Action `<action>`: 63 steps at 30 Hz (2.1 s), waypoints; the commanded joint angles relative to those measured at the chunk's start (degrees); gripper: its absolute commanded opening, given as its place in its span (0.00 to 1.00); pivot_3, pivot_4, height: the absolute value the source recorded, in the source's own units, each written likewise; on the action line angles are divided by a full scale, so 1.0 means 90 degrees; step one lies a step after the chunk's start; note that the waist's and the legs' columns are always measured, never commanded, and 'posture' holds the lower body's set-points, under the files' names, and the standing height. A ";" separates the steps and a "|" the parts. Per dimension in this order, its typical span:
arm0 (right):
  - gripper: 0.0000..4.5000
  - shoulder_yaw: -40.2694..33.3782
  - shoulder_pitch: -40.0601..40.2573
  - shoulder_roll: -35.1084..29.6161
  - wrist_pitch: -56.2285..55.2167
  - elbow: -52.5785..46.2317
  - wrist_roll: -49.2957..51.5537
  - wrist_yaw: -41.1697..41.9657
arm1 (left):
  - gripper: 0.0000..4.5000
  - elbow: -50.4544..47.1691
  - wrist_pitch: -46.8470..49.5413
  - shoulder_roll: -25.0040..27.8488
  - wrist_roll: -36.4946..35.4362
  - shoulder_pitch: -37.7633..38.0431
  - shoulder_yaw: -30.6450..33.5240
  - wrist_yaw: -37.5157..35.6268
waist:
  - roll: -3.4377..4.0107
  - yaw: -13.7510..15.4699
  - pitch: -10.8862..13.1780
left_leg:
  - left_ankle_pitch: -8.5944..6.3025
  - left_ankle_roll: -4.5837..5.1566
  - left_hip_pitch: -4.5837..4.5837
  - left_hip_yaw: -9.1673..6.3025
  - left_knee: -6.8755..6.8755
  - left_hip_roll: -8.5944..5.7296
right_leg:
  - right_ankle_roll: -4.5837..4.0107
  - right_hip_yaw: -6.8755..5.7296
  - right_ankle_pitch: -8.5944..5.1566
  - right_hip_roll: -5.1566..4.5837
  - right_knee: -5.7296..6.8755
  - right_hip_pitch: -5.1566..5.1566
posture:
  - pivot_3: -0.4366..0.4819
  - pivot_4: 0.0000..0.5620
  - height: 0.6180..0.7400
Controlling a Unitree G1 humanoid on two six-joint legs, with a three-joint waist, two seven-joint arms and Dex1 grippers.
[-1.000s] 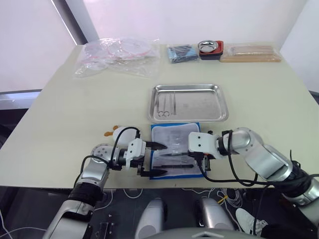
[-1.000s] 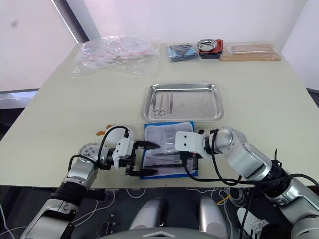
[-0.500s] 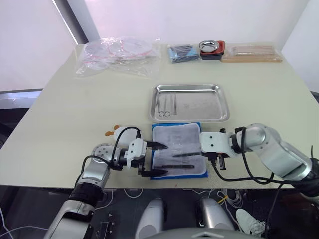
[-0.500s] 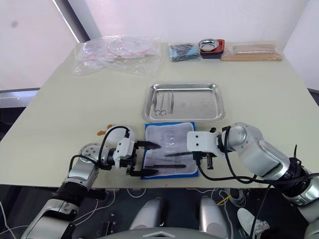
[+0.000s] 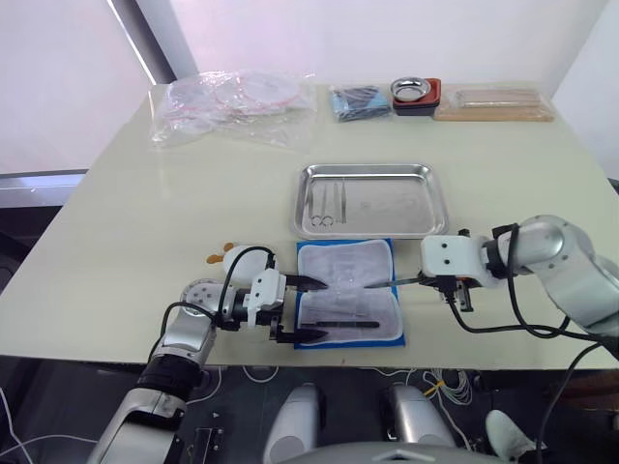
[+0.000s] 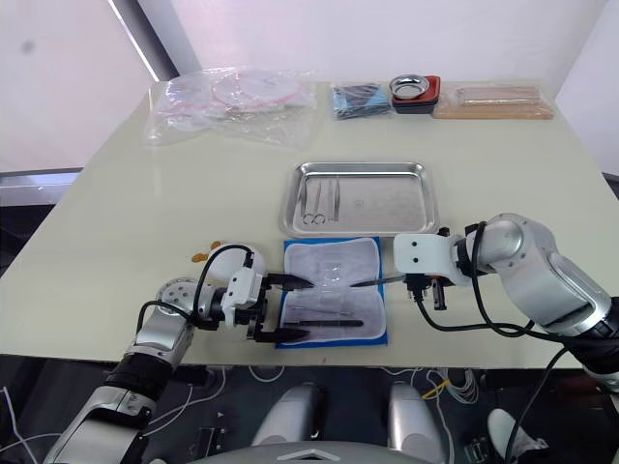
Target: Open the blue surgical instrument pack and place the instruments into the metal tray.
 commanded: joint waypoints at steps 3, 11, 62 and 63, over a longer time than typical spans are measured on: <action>0.02 -0.0445 0.0005 -0.0120 -0.0112 0.0020 0.0169 0.0101 | 1.00 0.0486 0.0123 -0.0054 0.0445 0.0318 -0.0369 0.0046 | 0.0001 -0.0002 0.0000 | 0.0000 0.0000 0.0001 0.0002 0.0000 0.0000 | 0.0000 0.0001 0.0000 0.0000 0.0000 0.0000 | 0.48 0.27 1.00; 0.02 -0.1020 -0.0058 0.0286 0.0282 0.0220 0.0736 -0.0177 | 1.00 0.0549 0.0099 -0.0070 0.0454 0.0289 -0.0365 0.0047 | 0.0008 0.0001 0.0002 | 0.0000 0.0000 0.0000 0.0003 -0.0002 0.0000 | 0.0000 0.0002 0.0000 0.0001 0.0000 0.0001 | 0.48 0.27 1.00; 0.02 -0.2259 -0.2380 0.5848 0.1686 0.5679 0.0461 -0.6195 | 1.00 0.0191 0.0237 -0.0069 0.0375 0.0566 -0.0197 0.0287 | 0.0050 -0.0047 -0.0012 | 0.0001 0.0004 0.0001 0.0004 -0.0019 -0.0002 | 0.0019 0.0017 0.0015 0.0010 0.0006 -0.0001 | 0.48 0.27 1.00; 0.02 -0.2233 -0.2374 0.5838 0.1703 0.5663 0.0466 -0.6154 | 1.00 0.0175 0.0246 -0.0060 0.0369 0.0576 -0.0196 0.0283 | 0.0050 -0.0050 -0.0012 | 0.0000 0.0005 0.0001 0.0004 -0.0020 -0.0002 | 0.0019 0.0017 0.0015 0.0010 0.0006 -0.0001 | 0.48 0.27 1.00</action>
